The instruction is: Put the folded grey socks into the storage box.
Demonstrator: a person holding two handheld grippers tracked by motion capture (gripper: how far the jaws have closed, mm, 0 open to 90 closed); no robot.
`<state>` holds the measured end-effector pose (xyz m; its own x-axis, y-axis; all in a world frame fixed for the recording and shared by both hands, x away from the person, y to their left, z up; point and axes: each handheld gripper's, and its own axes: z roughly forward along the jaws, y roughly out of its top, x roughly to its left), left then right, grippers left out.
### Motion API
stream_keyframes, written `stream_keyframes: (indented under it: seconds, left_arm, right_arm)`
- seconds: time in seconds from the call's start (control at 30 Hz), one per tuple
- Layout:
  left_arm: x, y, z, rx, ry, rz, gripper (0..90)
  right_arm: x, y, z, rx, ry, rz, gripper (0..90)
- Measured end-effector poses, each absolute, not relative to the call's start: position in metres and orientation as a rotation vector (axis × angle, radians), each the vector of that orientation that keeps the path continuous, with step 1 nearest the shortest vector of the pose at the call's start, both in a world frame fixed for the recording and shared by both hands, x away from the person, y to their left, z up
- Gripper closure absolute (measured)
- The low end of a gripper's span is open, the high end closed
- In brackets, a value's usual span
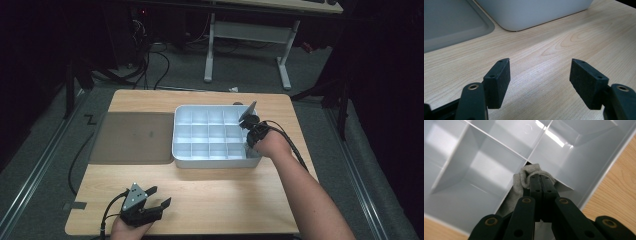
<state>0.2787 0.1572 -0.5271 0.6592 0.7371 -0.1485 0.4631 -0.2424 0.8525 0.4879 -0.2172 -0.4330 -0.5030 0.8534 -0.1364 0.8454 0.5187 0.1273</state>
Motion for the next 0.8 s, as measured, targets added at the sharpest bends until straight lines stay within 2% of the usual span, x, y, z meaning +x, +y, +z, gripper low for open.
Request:
stream_keyframes:
  seconds: [0.37,0.57,0.63,0.8]
  left_arm:
    - [0.278,0.157,-0.527,1.891,0.944,0.345,33.7]
    - [0.279,0.156,-0.528,1.893,0.941,0.345,33.7]
    - [0.279,0.156,-0.528,1.893,0.942,0.344,33.7]
    - [0.279,0.156,-0.528,1.891,0.945,0.347,33.7]
  right_arm:
    - [0.496,-0.207,-0.464,1.452,2.593,-0.081,90.0]
    - [0.495,-0.210,-0.462,1.463,2.596,-0.051,89.3]
    - [0.494,-0.213,-0.456,1.482,2.593,-0.016,85.0]
    - [0.490,-0.218,-0.442,1.509,2.583,0.055,83.1]
